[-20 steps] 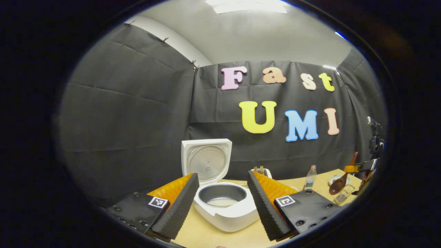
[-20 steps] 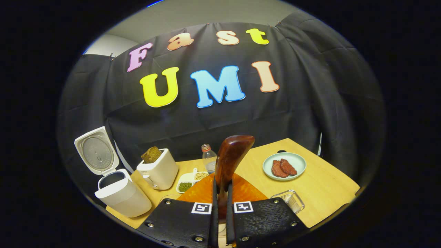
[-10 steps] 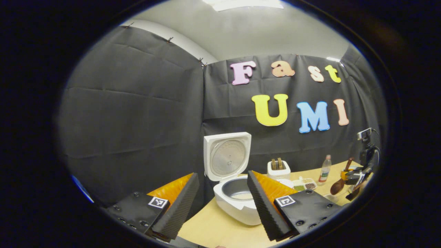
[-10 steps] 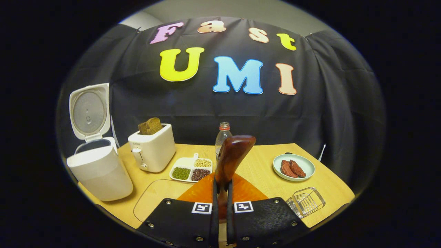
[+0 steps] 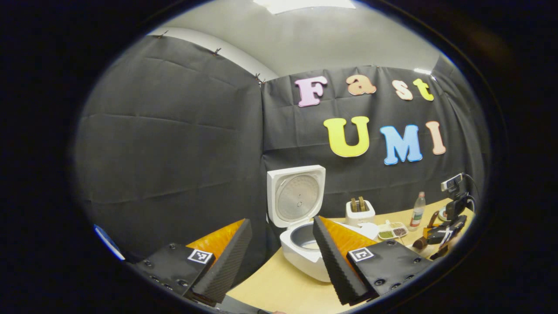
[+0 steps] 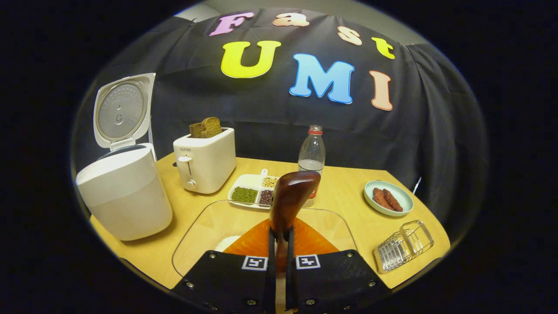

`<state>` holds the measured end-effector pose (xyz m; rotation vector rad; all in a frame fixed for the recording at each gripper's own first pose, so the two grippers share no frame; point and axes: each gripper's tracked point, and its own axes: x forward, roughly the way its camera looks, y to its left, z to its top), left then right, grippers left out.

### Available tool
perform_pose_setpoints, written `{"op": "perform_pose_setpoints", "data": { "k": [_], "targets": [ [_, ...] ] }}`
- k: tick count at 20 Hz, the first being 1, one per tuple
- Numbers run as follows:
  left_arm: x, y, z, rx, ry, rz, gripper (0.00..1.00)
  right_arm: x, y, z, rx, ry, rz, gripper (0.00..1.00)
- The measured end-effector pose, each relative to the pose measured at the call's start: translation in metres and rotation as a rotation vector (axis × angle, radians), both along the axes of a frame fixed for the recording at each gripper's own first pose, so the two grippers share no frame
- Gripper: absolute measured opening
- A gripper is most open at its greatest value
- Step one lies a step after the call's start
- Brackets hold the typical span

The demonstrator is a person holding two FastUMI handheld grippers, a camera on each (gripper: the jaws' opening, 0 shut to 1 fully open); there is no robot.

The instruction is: Close the left gripper, press the button to open the rice cooker; take a wooden spoon from the chopstick holder with the right hand, scoop a spoonful of rice and pour it into the rice cooker, then put the wooden spoon back into the chopstick holder.

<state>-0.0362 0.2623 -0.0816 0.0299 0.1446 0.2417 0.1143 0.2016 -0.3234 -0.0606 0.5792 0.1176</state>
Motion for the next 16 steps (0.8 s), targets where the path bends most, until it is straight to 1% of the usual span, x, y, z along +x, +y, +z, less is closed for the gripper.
{"op": "perform_pose_setpoints", "data": {
  "k": [1,3,6,8,10,13,16],
  "targets": [
    [-0.001,0.000,0.000,-0.004,-0.001,0.003,0.98,-0.002,0.005,0.000,0.061,0.022,-0.011,0.09],
    [-0.002,0.000,-0.002,-0.007,0.001,0.006,0.97,-0.004,0.007,-0.001,0.201,0.084,-0.069,0.09],
    [-0.005,0.001,-0.002,-0.007,0.001,0.013,0.98,-0.005,-0.005,-0.008,0.437,0.183,-0.216,0.10],
    [-0.006,0.000,-0.002,-0.008,0.001,0.015,0.98,-0.006,-0.019,-0.016,0.560,0.245,-0.320,0.09],
    [-0.009,0.001,0.000,0.006,0.002,0.017,0.98,-0.007,-0.031,-0.014,0.649,0.275,-0.387,0.09],
    [-0.012,0.001,0.004,0.011,0.002,0.020,0.98,-0.003,-0.039,0.001,0.749,0.274,-0.427,0.09],
    [-0.009,-0.002,0.004,0.006,-0.009,0.019,0.95,0.001,-0.038,0.020,0.841,0.279,-0.438,0.09]
  ]
}}
